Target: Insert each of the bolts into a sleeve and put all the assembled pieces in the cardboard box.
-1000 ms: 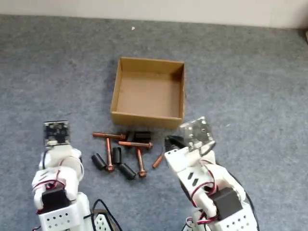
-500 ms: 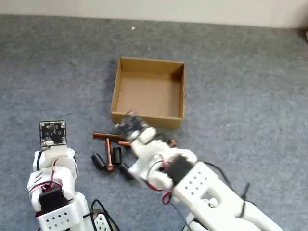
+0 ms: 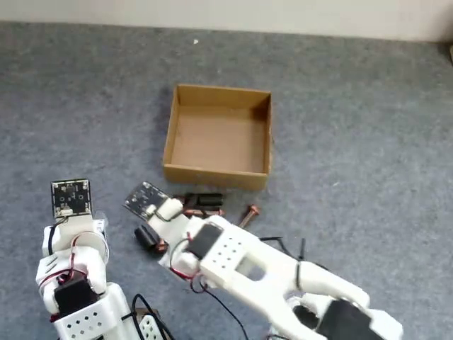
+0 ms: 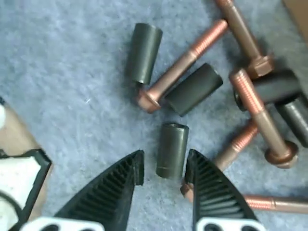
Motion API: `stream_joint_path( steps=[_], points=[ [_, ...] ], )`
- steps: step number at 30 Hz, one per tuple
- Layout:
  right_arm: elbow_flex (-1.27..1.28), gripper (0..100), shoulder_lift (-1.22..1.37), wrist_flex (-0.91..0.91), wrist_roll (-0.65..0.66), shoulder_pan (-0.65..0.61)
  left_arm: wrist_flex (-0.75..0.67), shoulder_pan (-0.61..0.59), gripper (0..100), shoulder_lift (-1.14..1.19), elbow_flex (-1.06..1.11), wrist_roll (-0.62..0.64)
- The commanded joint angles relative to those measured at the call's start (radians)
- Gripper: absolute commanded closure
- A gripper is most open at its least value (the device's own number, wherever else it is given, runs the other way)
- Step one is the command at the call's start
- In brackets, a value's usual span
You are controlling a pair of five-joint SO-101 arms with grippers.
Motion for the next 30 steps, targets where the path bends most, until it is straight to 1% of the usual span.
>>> stream_joint_path(
  steps=[1,5,8,14,21,24,27,30],
  points=[
    [-0.102,85.3,0.094,-0.024,-0.011,-0.012,-0.008,-0.015,80,-0.01,-0.005,0.014],
    [-0.137,85.3,0.202,-0.068,-0.011,0.041,-0.008,-0.015,80,-0.01,-0.004,0.014],
    [-0.134,85.4,0.234,-0.068,-0.011,0.071,-0.008,-0.015,80,-0.01,0.004,0.014],
    [-0.13,85.5,0.242,-0.065,-0.011,0.067,-0.008,-0.015,80,-0.01,0.007,0.014],
    [-0.13,99.5,0.265,-0.064,-0.011,0.067,-0.008,-0.015,80,-0.01,0.008,0.014],
    [-0.14,99.4,0.203,0.036,-0.011,0.076,-0.008,-0.013,80,-0.01,0.008,0.014],
    [-0.133,99.4,0.047,0.12,-0.011,0.097,-0.008,-0.01,80,-0.01,0.007,0.014],
    [-0.116,99.4,-0.14,0.177,-0.011,0.168,-0.032,-0.01,80,-0.01,-0.013,0.014]
  ],
)
